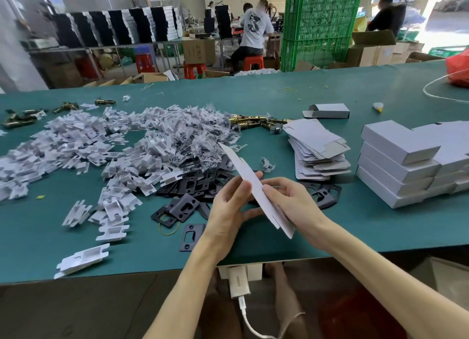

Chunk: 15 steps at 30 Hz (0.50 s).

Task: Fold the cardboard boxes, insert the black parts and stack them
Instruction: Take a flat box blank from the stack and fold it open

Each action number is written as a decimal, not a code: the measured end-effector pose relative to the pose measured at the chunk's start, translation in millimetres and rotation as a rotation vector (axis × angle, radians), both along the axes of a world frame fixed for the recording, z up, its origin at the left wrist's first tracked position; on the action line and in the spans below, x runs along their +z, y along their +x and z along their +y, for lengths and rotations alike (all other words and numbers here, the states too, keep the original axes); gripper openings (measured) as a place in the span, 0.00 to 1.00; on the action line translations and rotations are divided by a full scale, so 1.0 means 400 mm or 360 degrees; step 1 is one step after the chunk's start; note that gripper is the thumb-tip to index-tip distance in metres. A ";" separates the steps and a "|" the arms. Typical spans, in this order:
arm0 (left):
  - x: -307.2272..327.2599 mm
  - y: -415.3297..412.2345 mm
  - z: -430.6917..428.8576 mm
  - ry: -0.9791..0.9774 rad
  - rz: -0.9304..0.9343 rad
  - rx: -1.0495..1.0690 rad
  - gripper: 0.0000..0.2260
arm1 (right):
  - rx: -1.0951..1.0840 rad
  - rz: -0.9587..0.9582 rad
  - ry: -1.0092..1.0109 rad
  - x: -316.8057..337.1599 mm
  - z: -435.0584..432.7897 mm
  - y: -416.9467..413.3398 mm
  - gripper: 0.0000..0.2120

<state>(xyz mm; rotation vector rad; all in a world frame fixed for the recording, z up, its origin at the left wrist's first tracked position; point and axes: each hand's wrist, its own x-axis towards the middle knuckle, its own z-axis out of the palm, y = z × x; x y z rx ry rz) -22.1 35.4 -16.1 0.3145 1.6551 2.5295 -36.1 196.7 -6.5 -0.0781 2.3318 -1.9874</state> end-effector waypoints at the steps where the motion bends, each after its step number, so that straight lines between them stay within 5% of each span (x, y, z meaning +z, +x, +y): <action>1: 0.001 -0.001 -0.002 0.0013 -0.0005 0.0000 0.42 | 0.0040 -0.0007 -0.0030 0.000 0.004 0.003 0.10; 5: 0.009 -0.001 -0.004 0.0082 -0.0106 0.0033 0.42 | 0.0373 0.0065 0.0008 0.009 0.031 0.023 0.19; 8: 0.011 -0.004 -0.009 0.0163 -0.0206 0.0130 0.33 | 0.0568 0.0184 0.0177 0.017 0.044 0.040 0.30; 15: 0.016 -0.007 -0.018 0.0351 -0.0394 0.0256 0.27 | 0.0359 0.0779 0.0868 0.031 0.052 0.078 0.19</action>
